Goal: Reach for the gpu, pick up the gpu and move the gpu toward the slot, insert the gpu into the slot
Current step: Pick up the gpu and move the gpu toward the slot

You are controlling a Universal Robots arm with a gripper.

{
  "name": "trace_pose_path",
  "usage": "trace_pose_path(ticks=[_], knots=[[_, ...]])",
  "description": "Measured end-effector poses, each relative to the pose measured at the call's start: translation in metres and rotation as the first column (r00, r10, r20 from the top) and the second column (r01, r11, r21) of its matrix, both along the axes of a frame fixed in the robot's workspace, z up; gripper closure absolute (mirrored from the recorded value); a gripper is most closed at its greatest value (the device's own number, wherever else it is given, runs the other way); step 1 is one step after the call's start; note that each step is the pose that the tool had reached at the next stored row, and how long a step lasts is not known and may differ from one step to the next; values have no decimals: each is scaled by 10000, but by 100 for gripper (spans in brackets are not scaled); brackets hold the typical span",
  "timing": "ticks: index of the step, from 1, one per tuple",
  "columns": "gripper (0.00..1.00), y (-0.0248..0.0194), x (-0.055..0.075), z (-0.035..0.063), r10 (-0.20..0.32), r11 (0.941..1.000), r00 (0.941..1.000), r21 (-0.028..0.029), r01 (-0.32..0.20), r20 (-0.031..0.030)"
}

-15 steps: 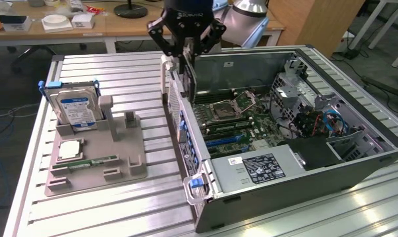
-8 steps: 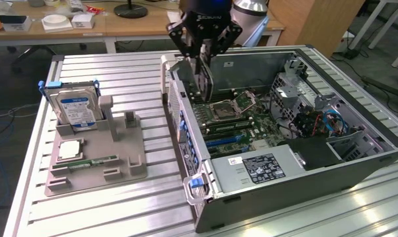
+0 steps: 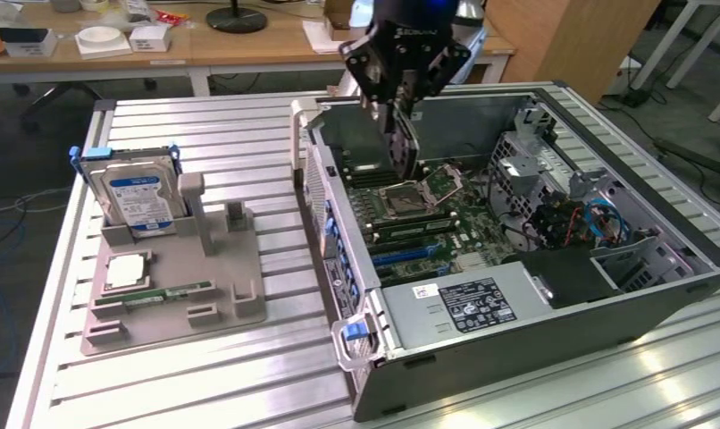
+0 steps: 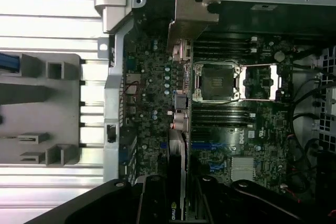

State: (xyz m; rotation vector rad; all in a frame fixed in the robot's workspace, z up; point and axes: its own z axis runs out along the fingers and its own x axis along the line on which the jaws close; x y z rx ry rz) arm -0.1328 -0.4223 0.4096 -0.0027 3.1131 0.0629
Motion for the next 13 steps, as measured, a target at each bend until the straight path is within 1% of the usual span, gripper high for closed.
trace_pose_path(ticks=[9,11,13], knots=[[74,0,407,-11,-2,10000,10000,8,2,-5],[74,0,497,-11,0,10000,10000,29,0,-8],[74,0,591,-13,-1,10000,10000,64,1,-20]])
